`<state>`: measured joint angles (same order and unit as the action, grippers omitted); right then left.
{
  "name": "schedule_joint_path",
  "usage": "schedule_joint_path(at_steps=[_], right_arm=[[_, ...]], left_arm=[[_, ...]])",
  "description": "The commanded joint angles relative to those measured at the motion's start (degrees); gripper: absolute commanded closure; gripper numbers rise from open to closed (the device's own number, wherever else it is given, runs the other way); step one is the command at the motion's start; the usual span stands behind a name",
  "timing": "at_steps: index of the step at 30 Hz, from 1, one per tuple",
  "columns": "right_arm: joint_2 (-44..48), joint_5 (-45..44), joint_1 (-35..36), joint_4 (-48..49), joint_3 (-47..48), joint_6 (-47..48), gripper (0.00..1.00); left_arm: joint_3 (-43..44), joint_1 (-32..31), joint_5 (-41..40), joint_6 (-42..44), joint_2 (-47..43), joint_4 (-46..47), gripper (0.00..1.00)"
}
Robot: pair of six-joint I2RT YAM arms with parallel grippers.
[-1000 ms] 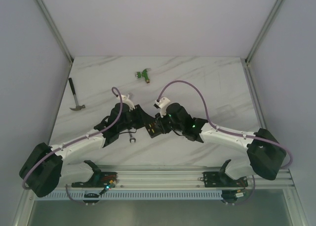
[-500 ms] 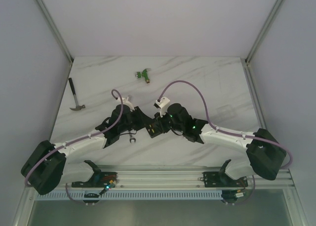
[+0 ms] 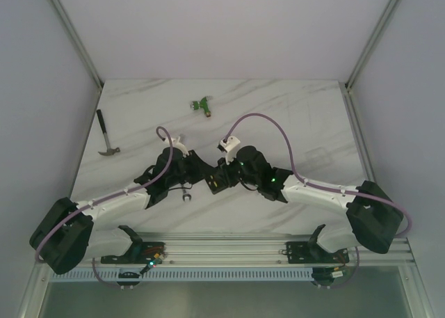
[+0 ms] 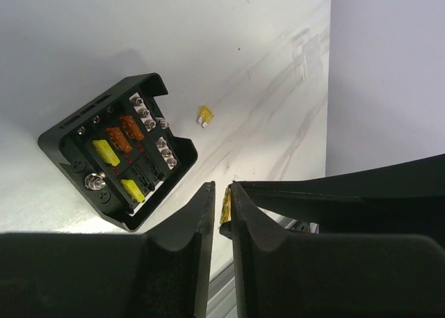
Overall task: Snap on the fuse box
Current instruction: Pick up the fuse from the center of the board.
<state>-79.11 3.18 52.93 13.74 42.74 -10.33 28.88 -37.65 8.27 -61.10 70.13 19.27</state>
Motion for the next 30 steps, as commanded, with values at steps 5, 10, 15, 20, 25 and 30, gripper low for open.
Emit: schedule_joint_path(at_steps=[5, 10, 15, 20, 25, 30], right_arm=[[1.5, 0.4, 0.0, 4.8, -0.5, -1.1, 0.82], [2.8, 0.5, 0.0, 4.9, -0.8, -1.6, 0.81], [4.9, 0.3, 0.1, 5.7, -1.6, -2.3, 0.8], [6.4, 0.7, 0.0, 6.9, -2.2, -3.9, 0.6], [10.8, -0.9, -0.1, 10.0, -4.8, -10.5, 0.45], [14.0, -1.1, -0.2, 18.8, -8.9, -23.4, 0.42]], left_arm=[[-0.9, 0.0, 2.2, -1.8, -0.9, 2.5, 0.83], [-1.7, 0.0, 2.0, -2.9, -2.2, 2.5, 0.93], [-1.8, -0.1, 1.1, -3.0, -4.5, 2.0, 1.0], [-2.0, -0.1, -0.8, -4.7, -6.9, 1.9, 1.0], [-2.8, -0.1, -4.6, -7.2, -11.2, 2.2, 1.0], [-5.4, -0.2, -7.1, -11.4, -15.7, 7.0, 1.0]])
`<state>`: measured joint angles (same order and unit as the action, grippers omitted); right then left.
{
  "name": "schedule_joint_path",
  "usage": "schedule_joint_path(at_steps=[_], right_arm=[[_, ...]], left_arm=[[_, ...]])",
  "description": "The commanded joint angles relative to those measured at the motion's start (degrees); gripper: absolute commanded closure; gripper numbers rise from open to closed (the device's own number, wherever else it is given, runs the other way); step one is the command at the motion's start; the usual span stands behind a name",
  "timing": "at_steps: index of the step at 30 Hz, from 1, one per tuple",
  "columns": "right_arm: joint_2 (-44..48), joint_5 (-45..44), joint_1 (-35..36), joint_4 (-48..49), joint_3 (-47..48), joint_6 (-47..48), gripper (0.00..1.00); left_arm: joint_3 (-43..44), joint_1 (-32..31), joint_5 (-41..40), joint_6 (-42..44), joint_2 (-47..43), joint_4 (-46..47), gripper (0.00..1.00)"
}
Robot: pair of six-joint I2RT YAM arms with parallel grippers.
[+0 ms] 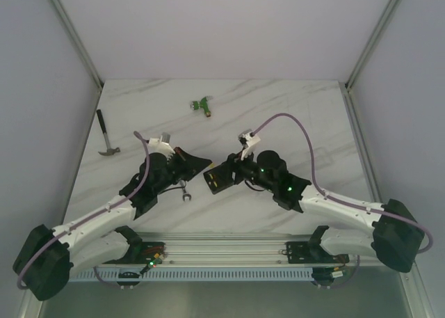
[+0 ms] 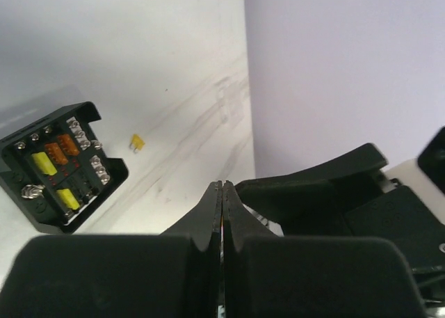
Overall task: Snap on the fuse box
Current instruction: Pick up the fuse from the center of the board.
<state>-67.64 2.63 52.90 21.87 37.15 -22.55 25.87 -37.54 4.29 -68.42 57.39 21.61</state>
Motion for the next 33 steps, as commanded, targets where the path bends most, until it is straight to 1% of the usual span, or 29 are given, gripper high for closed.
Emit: schedule_joint_path(at_steps=[1, 4, 6, 12, 19, 25, 33], right_arm=[[3.1, -0.4, -0.2, 13.8, -4.7, -14.1, 0.42], [4.4, -1.5, -0.2, 21.5, -8.3, -21.1, 0.43], [4.7, -2.5, -0.3, 24.4, -9.4, -24.4, 0.45], [3.2, -3.6, -0.3, 31.0, -11.3, -30.0, 0.53], [3.2, -4.5, -0.5, 35.6, -12.8, -31.9, 0.61], [3.2, -4.9, -0.6, 36.6, -13.6, -32.5, 0.66], [1.7, -4.8, -0.7, 39.1, -13.9, -33.2, 0.72]], left_arm=[[-3.1, -0.5, -3.5, -5.2, -3.8, 6.5, 1.0], [-4.8, -1.3, -5.2, -7.7, -5.5, 10.2, 1.0], [-5.4, -2.4, -7.0, -8.6, -6.6, 11.9, 1.0], [-5.5, -6.8, -12.1, -9.9, -7.4, 15.9, 1.0], [-7.0, -10.2, -15.7, -12.8, -6.5, 22.3, 1.0], [-7.4, -12.1, -19.1, -13.1, -7.1, 23.4, 1.0], [-7.5, -13.4, -19.6, -13.6, -6.2, 25.3, 1.0]])
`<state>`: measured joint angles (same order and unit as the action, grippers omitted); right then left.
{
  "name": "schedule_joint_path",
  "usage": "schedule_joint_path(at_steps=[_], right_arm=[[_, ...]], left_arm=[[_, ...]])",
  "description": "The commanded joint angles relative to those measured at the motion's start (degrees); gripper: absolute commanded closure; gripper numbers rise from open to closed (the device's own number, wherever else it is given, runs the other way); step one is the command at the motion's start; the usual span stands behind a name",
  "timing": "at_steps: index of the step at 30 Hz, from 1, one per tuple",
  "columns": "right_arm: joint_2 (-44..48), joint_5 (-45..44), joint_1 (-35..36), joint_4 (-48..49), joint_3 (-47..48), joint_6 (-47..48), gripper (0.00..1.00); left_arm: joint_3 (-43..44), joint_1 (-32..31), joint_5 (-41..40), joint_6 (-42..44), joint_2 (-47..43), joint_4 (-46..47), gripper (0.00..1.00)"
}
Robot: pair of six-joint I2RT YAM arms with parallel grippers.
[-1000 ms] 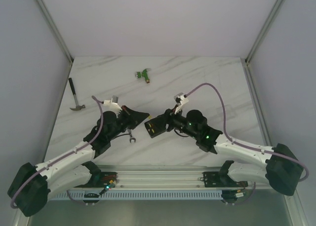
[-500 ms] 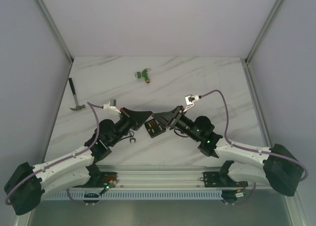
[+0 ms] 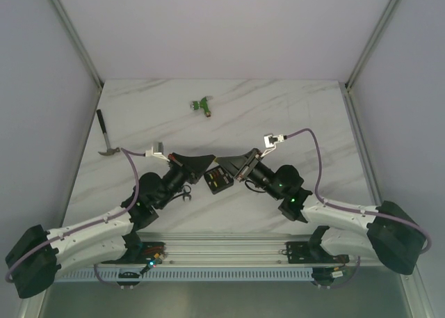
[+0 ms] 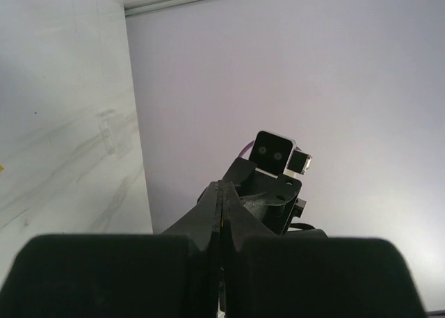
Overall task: Snap on the fuse box
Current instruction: Pick up the fuse from the center of the board.
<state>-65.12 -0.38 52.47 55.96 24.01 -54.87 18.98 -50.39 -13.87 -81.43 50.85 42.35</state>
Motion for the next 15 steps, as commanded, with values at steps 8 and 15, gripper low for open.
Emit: schedule_joint_path(at_steps=[8, 15], right_arm=[[-0.9, -1.8, -0.5, 6.9, -1.1, -1.0, 0.83], [-0.9, 0.2, -1.7, 3.4, -0.4, 0.0, 1.0]], left_arm=[[-0.6, -0.9, -1.4, -1.0, 1.5, 5.3, 1.0], [-0.3, -0.8, -4.5, 0.5, 1.8, 1.3, 0.95]])
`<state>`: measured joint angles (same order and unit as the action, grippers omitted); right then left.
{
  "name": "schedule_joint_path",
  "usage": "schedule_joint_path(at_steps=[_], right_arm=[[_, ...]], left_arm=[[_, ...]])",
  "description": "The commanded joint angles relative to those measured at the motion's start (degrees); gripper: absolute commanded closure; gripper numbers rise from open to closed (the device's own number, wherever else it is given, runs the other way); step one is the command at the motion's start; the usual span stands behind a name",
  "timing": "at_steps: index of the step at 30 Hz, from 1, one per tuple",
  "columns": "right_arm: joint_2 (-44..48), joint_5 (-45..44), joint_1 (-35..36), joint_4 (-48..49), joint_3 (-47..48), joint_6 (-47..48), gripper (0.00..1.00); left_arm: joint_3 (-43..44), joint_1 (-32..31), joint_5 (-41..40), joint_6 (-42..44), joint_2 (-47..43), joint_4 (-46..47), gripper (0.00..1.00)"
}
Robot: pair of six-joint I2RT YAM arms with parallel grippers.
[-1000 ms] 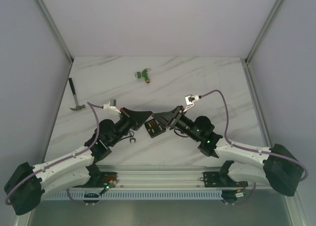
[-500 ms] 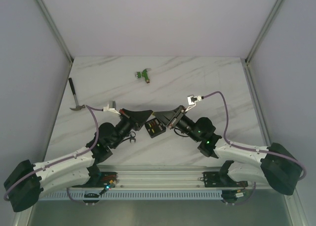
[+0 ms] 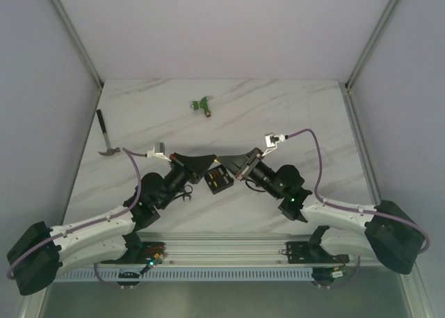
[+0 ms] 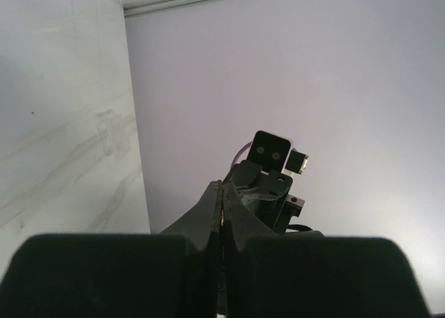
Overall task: Snap on the fuse box
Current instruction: Pick up the fuse from the center of the board.
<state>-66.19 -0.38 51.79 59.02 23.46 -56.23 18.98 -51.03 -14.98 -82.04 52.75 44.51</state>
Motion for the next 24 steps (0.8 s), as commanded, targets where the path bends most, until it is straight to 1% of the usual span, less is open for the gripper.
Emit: schedule_joint_path(at_steps=[1, 3, 6, 11, 15, 17, 18, 24], right_arm=[[0.3, 0.4, -1.4, -2.0, 0.7, 1.7, 1.0], [0.5, 1.4, -2.5, -5.1, 1.5, 2.6, 1.0], [0.2, 3.6, -3.9, -10.7, 3.7, 4.8, 1.0], [-2.3, 6.0, -4.8, -27.4, 11.2, 12.7, 1.0], [-5.6, 4.3, -4.8, -43.3, 18.2, 20.0, 1.0], [-7.3, 3.0, -4.6, -50.2, 21.2, 23.1, 1.0], [-7.8, 2.2, -4.6, -53.5, 22.1, 24.3, 1.0], [-11.8, -1.6, -3.4, -66.0, 27.6, 29.2, 1.0]], left_arm=[[0.3, 0.0, -4.4, 2.4, -0.4, -3.9, 0.9], [1.9, 0.8, -5.7, 4.2, -0.7, -9.2, 0.83], [3.4, 3.5, -4.8, 7.5, -0.2, -13.2, 0.75], [5.0, 9.5, 2.0, 12.1, 3.0, -17.5, 0.6], [5.2, 12.6, 5.3, 16.0, 4.7, -21.1, 0.45], [5.1, 13.5, 6.5, 17.5, 4.8, -23.1, 0.32], [5.0, 14.0, 7.1, 18.1, 4.9, -23.7, 0.28], [3.7, 16.5, 11.5, 20.3, 6.2, -25.7, 0.09]])
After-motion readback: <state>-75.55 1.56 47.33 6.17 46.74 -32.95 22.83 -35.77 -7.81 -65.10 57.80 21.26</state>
